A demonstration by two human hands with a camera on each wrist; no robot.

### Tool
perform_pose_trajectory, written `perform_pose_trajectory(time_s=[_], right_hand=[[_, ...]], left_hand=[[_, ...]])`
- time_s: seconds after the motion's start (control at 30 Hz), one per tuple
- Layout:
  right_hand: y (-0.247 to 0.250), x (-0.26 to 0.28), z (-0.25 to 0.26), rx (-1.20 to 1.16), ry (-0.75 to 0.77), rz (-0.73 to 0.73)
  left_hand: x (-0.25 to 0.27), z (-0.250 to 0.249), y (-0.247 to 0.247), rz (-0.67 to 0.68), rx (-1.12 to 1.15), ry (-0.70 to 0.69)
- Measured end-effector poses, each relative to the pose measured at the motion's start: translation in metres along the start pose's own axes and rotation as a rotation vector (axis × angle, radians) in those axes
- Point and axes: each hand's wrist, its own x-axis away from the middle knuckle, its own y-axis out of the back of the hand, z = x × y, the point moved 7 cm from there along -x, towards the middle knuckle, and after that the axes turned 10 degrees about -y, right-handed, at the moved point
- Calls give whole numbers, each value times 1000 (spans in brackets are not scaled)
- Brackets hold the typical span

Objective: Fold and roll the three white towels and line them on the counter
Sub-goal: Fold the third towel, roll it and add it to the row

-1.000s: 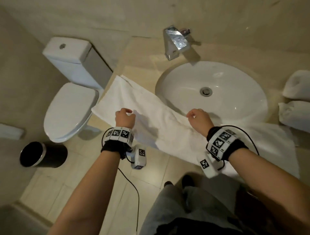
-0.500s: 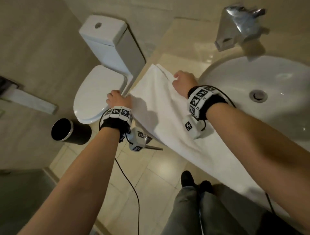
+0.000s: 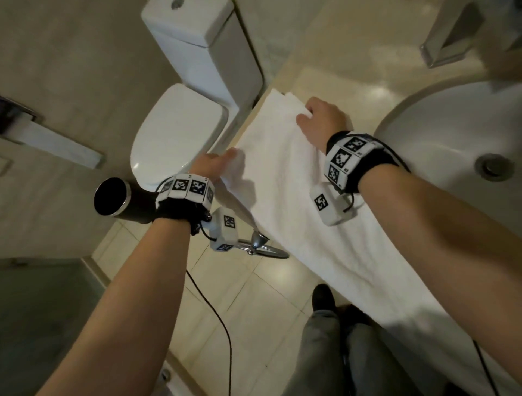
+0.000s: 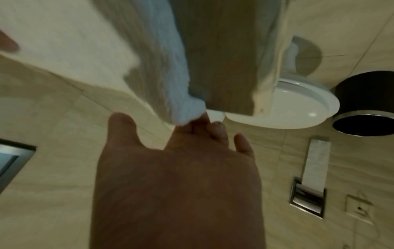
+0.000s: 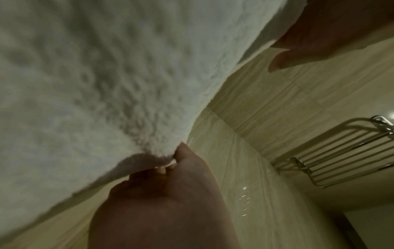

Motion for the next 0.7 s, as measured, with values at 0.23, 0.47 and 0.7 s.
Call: perform_pose_trajectory(time_s=[0.23, 0.47, 0.7], right_hand=[[5, -2, -1, 39, -74, -52], [8, -9, -8, -29, -125, -6], [8, -7, -9, -29, -68, 0]], left_hand=[[1, 5, 5, 290, -210, -147], [11, 0, 10, 171, 406, -216], [9, 2, 15, 151, 658, -184]])
